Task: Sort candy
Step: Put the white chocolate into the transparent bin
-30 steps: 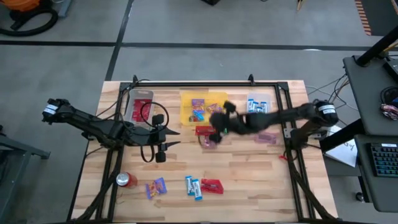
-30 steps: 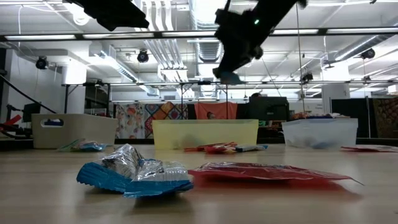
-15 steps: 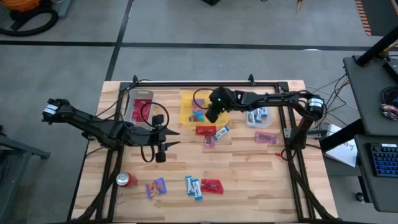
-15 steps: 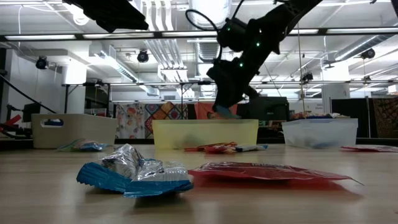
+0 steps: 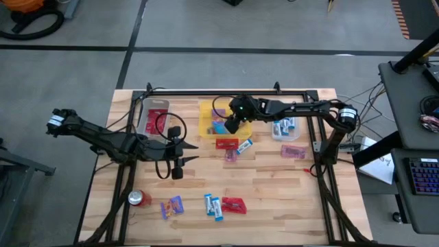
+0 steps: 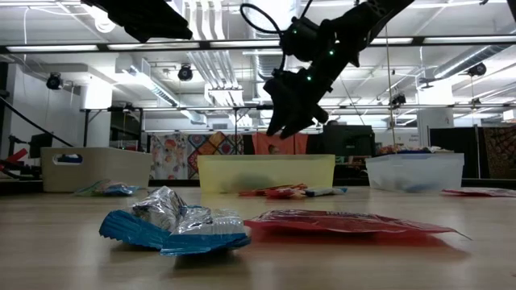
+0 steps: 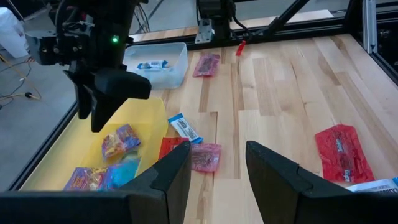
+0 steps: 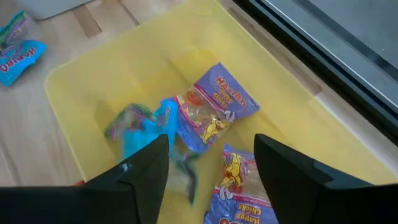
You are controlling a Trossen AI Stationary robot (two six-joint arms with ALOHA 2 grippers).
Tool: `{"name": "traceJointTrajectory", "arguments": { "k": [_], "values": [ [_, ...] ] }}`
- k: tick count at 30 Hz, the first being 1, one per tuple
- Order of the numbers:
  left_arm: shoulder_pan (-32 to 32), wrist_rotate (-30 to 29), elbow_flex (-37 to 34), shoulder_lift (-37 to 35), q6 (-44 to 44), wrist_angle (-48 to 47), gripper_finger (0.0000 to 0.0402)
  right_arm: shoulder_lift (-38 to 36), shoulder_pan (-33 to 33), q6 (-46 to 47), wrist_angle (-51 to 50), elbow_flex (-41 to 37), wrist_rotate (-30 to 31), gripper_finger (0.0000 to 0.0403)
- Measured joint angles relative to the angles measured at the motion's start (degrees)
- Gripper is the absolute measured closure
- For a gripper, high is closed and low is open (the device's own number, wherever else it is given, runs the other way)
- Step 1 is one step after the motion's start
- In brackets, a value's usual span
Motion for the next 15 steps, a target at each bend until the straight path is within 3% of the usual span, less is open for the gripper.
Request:
{"name": "traceJointTrajectory", "arguments": {
  "k": [11, 15],
  "values": [
    [0.0, 0.0, 0.0, 0.0, -0.3, 0.0, 0.0264, 0.0, 0.2, -1.5, -0.3, 2.4, -0.6, 0.0166],
    [0.0, 0.0, -0.4, 0.0, -1.8, 0.1, 0.0264, -0.7, 1.0, -1.5, -0.8, 2.4, -6.6, 0.0174]
  ]
}}
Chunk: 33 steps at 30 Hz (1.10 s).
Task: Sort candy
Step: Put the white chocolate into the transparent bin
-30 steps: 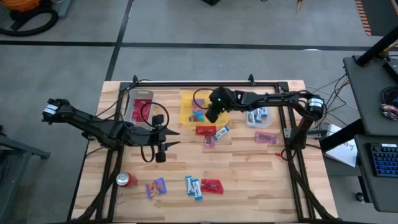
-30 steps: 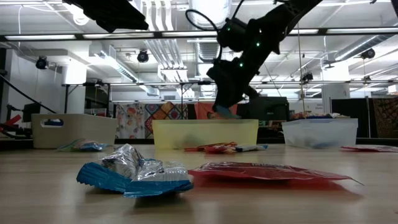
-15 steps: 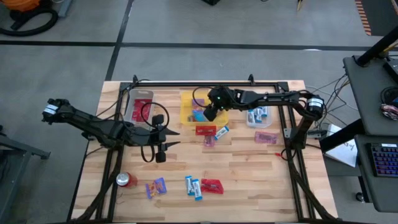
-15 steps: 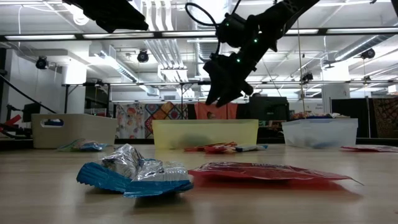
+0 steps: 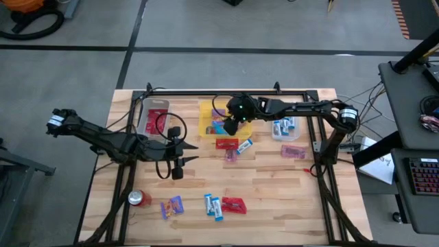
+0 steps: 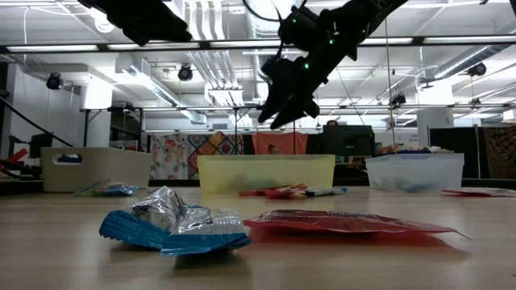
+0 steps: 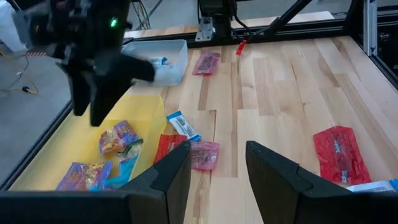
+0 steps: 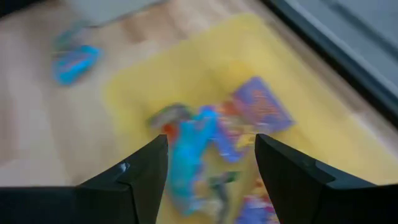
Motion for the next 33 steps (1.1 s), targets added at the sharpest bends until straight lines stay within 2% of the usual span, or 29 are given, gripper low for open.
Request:
{"name": "traceJointTrajectory", "arguments": {
  "k": [4, 12, 22, 27, 33],
  "values": [
    [0.0, 0.0, -1.0, 0.0, -2.3, 0.0, 0.0264, -1.3, 2.6, -0.4, 0.2, -0.1, -4.4, 0.0183],
    [0.0, 0.1, -2.7, 0.0, -7.1, 0.2, 0.0264, -3.0, 12.7, -2.5, -1.7, -0.4, -4.6, 0.0188],
    [0.0, 0.8, -2.7, 0.0, -7.4, 0.6, 0.0264, -3.6, 28.3, -5.1, -3.2, -3.4, -4.5, 0.0188],
    [-0.1, 6.7, -2.7, 1.2, -6.8, 1.9, 0.0264, -3.6, 33.8, -0.5, -3.3, -5.7, -4.4, 0.0189],
    [-0.2, 13.7, -2.7, 8.2, -3.7, 8.0, 0.0264, -3.8, 39.0, 7.4, -4.6, -7.6, -4.4, 0.0188]
  ]
}}
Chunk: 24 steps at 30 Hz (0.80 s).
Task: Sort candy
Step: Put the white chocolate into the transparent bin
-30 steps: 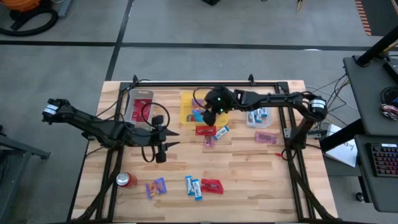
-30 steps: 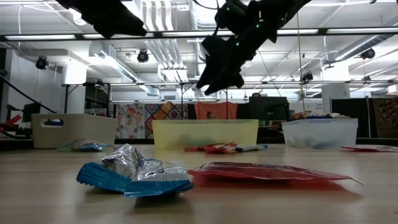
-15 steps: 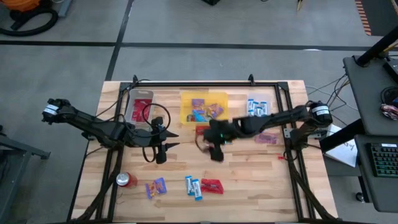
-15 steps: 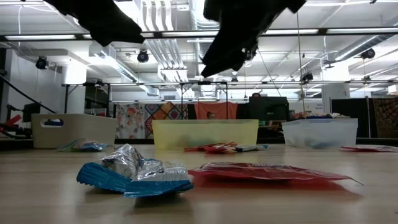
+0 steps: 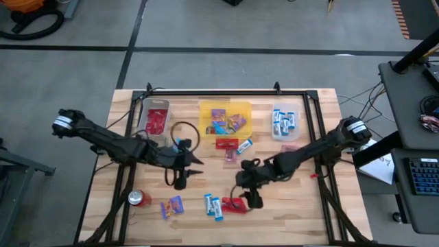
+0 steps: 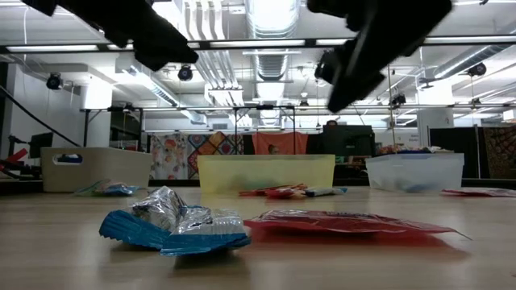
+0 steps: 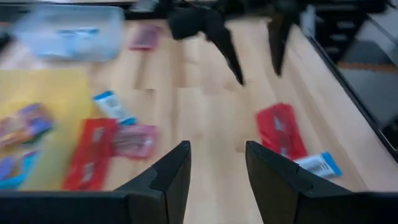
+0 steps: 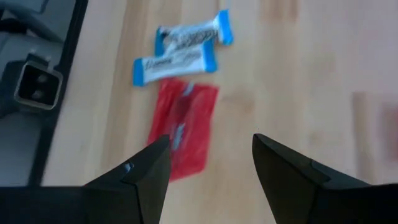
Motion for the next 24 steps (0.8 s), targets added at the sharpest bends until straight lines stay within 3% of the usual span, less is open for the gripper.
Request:
{"name": "traceJointTrajectory", "arguments": {
  "k": [7, 15, 24],
  "values": [
    [-1.0, 10.4, 0.0, 9.5, 7.1, 4.9, 0.0241, -0.5, 5.1, 6.7, -5.0, -0.8, 0.0, 0.0188],
    [-2.9, 10.6, 0.0, 19.4, 11.2, 12.1, 0.0205, -1.2, 9.0, 11.2, -5.3, -0.9, 0.9, 0.0188],
    [-4.7, 10.7, 0.0, 27.1, 11.7, 15.3, 0.0203, -1.2, 11.6, 11.4, -5.1, -0.9, 5.7, 0.0188]
  ]
}}
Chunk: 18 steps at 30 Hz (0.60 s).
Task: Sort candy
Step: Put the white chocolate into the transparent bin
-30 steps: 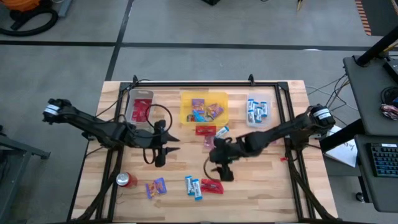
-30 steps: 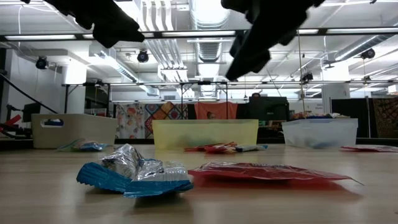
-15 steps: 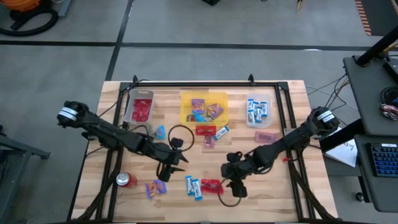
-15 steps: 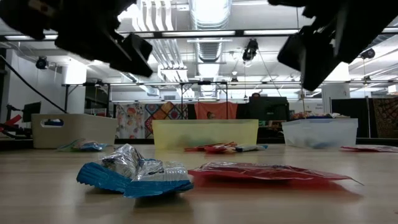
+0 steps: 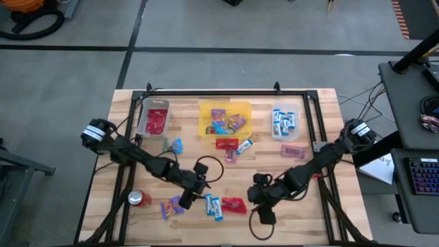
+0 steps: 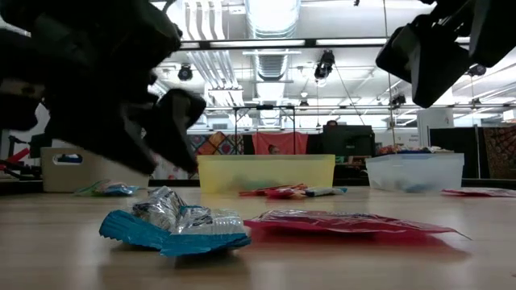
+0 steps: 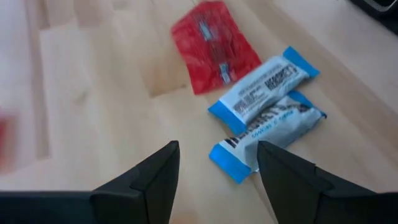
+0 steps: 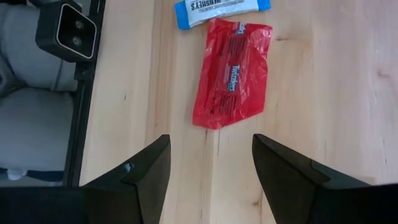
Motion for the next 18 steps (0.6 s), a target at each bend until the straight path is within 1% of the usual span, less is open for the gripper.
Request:
{"name": "traceJointTrajectory", "arguments": {
  "k": [3, 8, 15, 18],
  "values": [
    [-0.2, 0.2, 0.0, 2.0, -0.8, 1.8, 0.0205, 0.0, 0.3, 0.1, 0.0, 0.0, 0.9, 0.0188],
    [-0.5, 1.8, 0.0, 3.8, -1.8, 3.9, 0.0221, 0.0, 0.4, 0.9, 0.0, 0.0, 1.0, 0.0188],
    [-0.5, 3.0, 0.0, 6.0, -3.8, 4.2, 0.0251, 0.0, 0.4, 1.3, 0.0, -0.2, 1.6, 0.0188],
    [-0.5, 3.0, 0.0, 6.9, -4.0, 4.3, 0.0273, 0.0, 0.4, 1.3, 0.0, -0.2, 2.5, 0.0188]
  ]
}}
